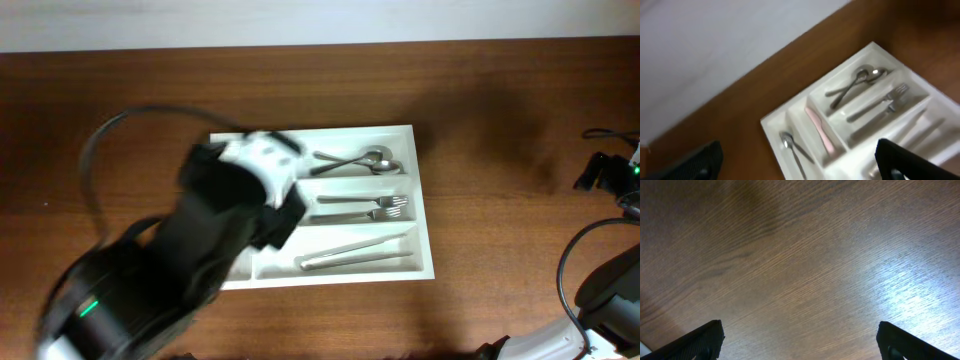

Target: Pack container

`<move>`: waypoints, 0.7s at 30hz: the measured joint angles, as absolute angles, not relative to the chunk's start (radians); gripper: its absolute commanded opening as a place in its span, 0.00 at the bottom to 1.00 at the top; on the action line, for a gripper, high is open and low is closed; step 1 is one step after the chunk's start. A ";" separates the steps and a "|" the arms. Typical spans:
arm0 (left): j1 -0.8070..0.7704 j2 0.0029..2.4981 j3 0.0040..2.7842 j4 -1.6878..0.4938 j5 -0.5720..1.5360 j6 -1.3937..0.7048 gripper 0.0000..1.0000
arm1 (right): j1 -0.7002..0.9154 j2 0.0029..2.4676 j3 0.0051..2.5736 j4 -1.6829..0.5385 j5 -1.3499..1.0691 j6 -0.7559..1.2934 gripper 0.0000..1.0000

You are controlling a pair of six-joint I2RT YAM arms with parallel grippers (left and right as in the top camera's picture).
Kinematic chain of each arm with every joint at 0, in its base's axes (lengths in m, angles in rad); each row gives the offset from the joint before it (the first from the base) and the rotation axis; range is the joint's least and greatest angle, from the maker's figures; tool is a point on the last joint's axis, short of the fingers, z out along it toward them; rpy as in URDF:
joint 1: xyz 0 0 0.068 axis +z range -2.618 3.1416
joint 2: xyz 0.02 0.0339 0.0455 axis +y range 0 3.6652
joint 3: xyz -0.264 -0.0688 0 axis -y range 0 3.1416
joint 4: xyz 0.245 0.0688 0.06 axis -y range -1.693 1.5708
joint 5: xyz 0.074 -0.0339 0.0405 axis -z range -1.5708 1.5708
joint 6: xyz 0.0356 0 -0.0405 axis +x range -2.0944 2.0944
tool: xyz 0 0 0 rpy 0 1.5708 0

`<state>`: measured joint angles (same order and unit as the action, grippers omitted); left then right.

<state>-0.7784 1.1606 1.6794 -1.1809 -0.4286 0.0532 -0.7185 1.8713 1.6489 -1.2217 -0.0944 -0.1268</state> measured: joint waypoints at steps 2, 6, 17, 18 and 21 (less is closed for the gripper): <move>-0.779 1.100 1.680 -1.214 -0.435 -0.015 0.99 | -0.719 1.871 1.649 -1.222 -0.094 -0.126 0.99; -0.779 0.989 1.680 -1.240 -0.438 -0.090 0.99 | -0.719 1.871 1.649 -1.222 -0.094 -0.126 0.99; -0.779 0.696 1.681 -1.381 -0.356 -0.177 0.99 | -0.719 1.871 1.649 -1.222 -0.094 -0.127 0.99; -0.779 0.670 1.681 -1.388 -0.337 -0.179 0.99 | -0.719 1.871 1.649 -1.222 -0.094 -0.127 0.99; -0.778 0.591 1.682 -1.407 -0.260 -0.184 0.99 | -0.719 1.871 1.649 -1.222 -0.094 -0.126 0.99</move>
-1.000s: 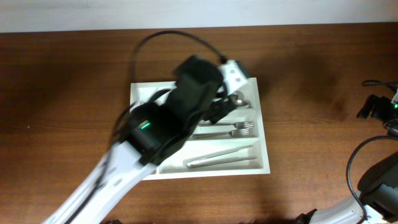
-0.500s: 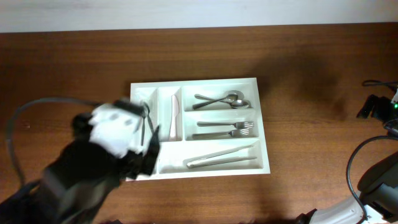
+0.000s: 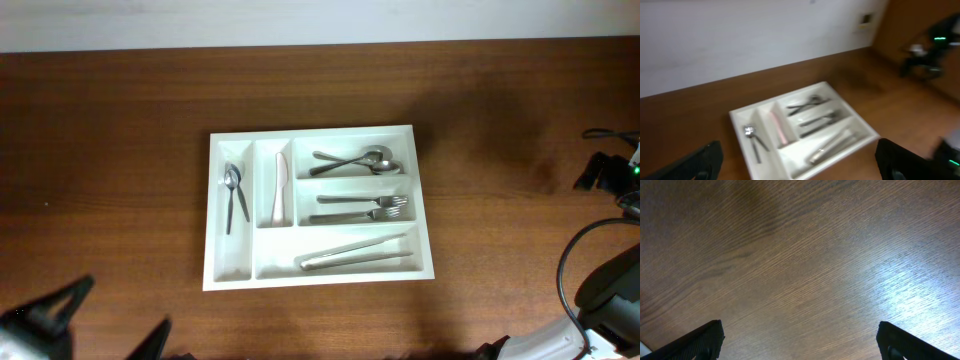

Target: Pack container

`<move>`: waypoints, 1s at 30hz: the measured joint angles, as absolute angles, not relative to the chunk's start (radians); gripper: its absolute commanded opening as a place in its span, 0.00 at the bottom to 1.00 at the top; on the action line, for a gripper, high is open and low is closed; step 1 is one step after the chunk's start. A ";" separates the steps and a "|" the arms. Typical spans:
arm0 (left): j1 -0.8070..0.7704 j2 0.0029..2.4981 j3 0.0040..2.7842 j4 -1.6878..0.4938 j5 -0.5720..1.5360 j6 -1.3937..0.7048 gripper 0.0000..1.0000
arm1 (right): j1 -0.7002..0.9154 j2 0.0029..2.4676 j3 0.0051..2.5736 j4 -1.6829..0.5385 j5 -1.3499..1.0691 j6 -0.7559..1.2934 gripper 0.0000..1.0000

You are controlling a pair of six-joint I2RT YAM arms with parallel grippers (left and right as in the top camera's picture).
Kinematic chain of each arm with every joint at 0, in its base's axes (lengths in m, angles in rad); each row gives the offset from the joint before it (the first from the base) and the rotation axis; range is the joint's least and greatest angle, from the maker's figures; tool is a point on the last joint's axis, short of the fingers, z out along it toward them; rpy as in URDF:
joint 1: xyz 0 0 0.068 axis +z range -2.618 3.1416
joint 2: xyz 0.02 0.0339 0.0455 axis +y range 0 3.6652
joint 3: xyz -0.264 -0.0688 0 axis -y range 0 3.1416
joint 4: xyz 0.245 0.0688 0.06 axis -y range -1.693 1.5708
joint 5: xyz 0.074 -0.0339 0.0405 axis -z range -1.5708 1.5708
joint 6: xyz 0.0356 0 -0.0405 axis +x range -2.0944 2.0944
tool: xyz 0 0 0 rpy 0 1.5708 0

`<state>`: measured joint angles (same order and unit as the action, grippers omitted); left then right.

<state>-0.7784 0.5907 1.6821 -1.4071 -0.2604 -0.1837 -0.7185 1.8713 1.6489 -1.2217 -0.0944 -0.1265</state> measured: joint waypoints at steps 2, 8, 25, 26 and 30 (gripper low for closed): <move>-0.778 0.543 1.687 -1.426 -0.194 -0.185 0.99 | -0.719 1.871 1.649 -1.222 -0.094 -0.126 0.99; -0.779 0.504 1.691 -1.549 -0.091 -0.185 0.99 | -0.719 1.871 1.649 -1.222 -0.094 -0.126 0.99; -0.779 0.504 1.676 -1.559 -0.036 -0.185 0.99 | -0.719 1.871 1.649 -1.222 -0.094 -0.127 0.99; -0.779 0.504 1.666 -1.558 -0.036 -0.185 0.99 | -0.719 1.871 1.649 -1.222 -0.094 -0.126 0.99; -0.779 0.504 1.606 -1.528 -0.041 -0.185 0.99 | -0.719 1.871 1.649 -1.222 -0.094 -0.127 0.99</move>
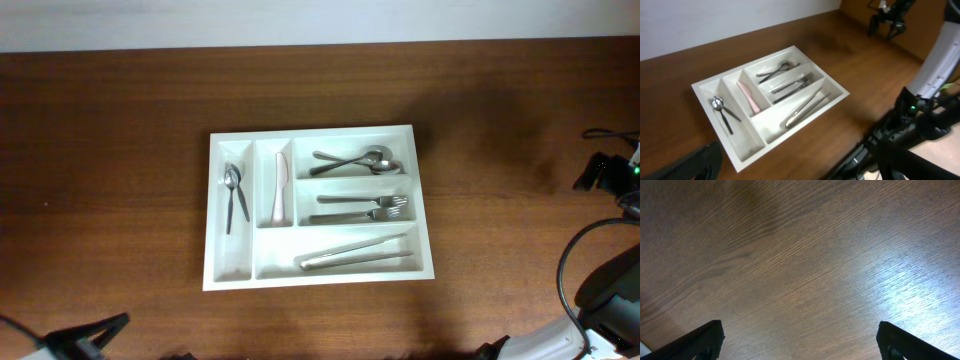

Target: Pack container

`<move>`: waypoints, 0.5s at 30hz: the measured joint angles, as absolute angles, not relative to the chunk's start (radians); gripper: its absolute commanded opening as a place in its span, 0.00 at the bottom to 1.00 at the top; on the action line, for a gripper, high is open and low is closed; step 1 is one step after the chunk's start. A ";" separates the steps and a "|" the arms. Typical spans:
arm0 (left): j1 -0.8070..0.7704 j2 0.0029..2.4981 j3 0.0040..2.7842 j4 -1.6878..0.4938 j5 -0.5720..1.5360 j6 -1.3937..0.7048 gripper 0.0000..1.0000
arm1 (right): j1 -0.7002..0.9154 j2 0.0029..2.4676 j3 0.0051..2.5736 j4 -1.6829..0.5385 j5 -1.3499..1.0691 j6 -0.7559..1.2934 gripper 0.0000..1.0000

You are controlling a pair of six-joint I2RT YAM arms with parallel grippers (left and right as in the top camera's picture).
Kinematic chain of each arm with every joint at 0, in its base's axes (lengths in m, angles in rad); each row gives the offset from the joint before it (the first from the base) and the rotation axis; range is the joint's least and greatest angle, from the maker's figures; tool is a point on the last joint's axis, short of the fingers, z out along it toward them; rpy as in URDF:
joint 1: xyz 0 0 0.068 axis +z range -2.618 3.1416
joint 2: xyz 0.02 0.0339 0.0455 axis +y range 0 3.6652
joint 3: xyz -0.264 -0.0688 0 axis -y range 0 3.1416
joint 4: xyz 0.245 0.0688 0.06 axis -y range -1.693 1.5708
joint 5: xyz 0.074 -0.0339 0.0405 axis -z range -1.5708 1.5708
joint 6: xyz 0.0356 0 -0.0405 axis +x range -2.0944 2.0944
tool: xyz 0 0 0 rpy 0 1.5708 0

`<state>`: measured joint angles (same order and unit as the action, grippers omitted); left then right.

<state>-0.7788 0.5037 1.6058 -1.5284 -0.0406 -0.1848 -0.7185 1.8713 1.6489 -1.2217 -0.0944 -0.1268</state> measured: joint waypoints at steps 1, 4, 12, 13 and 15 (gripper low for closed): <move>-0.779 0.504 1.580 -1.509 -0.047 -0.185 0.99 | -0.719 1.871 1.649 -1.222 -0.094 -0.127 0.99; -0.779 0.504 1.514 -1.439 -0.070 -0.185 0.99 | -0.719 1.871 1.649 -1.222 -0.094 -0.127 0.99; -0.698 0.504 1.419 -1.283 -0.121 -0.185 0.99 | -0.719 1.871 1.649 -1.222 -0.094 -0.127 0.99; -0.667 0.504 1.412 -1.272 -0.127 -0.185 0.99 | -0.719 1.871 1.649 -1.222 -0.094 -0.127 0.99; -0.592 0.504 1.397 -1.255 -0.133 -0.185 0.99 | -0.719 1.871 1.649 -1.222 -0.094 -0.127 0.99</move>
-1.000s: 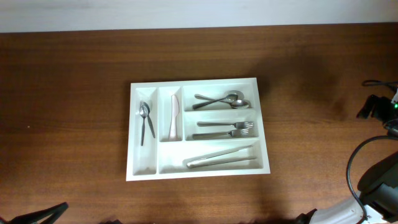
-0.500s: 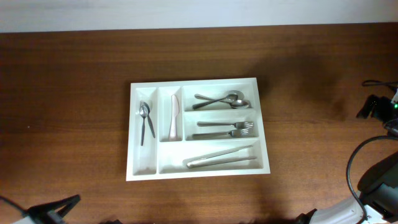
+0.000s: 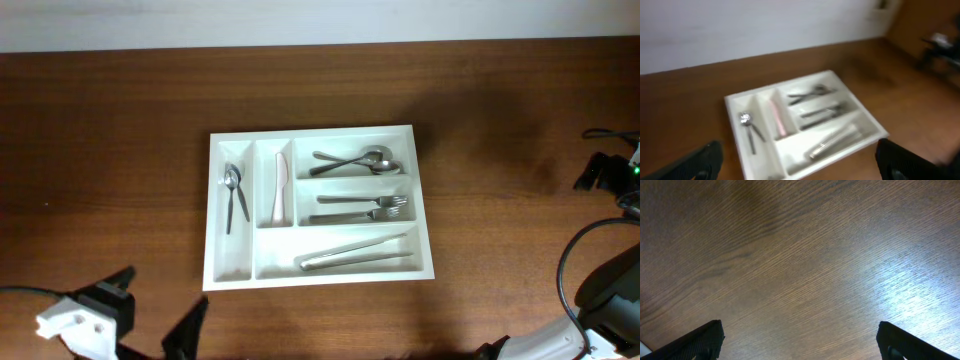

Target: Pack container

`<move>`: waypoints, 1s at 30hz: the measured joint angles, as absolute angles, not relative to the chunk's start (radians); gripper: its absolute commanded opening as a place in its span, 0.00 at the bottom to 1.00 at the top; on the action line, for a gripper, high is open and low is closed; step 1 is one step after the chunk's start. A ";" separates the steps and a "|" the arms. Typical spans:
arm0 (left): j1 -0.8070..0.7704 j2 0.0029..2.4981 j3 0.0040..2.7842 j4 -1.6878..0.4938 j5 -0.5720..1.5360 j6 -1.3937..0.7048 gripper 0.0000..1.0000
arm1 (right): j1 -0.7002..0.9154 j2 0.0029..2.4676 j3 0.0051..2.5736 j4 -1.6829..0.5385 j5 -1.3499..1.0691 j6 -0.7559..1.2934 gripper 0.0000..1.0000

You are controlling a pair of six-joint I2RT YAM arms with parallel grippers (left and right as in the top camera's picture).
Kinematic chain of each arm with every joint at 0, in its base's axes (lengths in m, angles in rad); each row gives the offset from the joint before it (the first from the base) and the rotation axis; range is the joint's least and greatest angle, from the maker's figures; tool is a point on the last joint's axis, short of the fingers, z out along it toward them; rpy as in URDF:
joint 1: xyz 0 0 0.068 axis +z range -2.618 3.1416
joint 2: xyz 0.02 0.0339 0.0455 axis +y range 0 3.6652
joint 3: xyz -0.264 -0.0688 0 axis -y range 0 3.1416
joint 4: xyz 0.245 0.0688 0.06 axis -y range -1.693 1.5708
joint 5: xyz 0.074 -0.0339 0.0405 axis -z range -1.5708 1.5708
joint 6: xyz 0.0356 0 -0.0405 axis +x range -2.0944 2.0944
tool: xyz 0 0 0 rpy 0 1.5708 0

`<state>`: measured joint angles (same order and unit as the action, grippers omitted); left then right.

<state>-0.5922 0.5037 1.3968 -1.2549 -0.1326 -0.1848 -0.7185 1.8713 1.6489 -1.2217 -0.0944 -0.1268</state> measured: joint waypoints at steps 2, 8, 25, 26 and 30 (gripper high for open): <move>-0.515 0.504 1.383 -1.247 -0.136 -0.185 0.99 | -0.719 1.871 1.649 -1.222 -0.094 -0.127 0.99; -0.344 0.490 1.325 -1.210 -0.143 -0.184 0.99 | -0.719 1.871 1.649 -1.222 -0.094 -0.127 0.99; -0.076 0.125 0.780 -0.649 0.025 0.113 0.99 | -0.719 1.871 1.649 -1.222 -0.094 -0.127 0.99; -0.069 0.114 0.753 -0.645 0.041 0.141 0.99 | -0.719 1.871 1.649 -1.222 -0.094 -0.127 0.99; -0.049 0.089 0.672 -0.644 0.073 0.199 0.99 | -0.719 1.871 1.649 -1.222 -0.094 -0.127 0.99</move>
<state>-0.0490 0.0887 0.6720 -0.6437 0.0734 0.1993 -0.7185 1.8713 1.6489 -1.2217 -0.0940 -0.1268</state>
